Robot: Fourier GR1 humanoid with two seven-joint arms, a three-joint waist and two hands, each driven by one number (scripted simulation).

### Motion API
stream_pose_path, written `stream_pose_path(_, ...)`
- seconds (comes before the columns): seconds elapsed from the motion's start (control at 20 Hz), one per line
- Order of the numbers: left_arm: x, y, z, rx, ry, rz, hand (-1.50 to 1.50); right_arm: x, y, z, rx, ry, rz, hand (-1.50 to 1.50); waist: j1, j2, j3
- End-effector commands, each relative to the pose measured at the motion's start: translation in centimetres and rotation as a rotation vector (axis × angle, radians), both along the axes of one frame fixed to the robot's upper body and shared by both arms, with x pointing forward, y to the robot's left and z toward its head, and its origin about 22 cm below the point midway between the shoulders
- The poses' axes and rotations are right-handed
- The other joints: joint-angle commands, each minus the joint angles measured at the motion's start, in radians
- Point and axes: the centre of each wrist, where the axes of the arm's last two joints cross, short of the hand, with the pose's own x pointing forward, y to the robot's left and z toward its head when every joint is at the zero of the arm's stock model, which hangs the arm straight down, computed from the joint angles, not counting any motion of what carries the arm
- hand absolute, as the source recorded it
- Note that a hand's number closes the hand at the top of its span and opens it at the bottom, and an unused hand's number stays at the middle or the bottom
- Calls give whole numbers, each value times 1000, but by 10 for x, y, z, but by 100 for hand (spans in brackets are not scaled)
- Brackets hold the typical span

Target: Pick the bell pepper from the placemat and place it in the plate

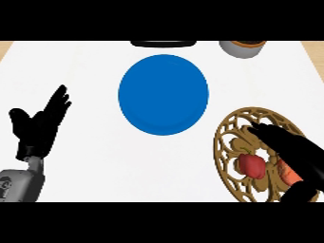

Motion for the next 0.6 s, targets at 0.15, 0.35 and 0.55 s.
stream_pose_path(0.15, 1, 17, -13, -4, 11, 6, 0, 20, 14, -9, -50, 39, -20, -150, -1, 1, 0)
stream_pose_path(0.35, 5, 7, -4, 7, -12, -7, 0, 22, 25, -31, -62, 3, -37, -150, 0, 1, 0)
stream_pose_path(0.55, 2, 1, -18, -2, 4, 2, 0, 27, 12, -32, -100, 34, -25, -150, -1, 1, 0)
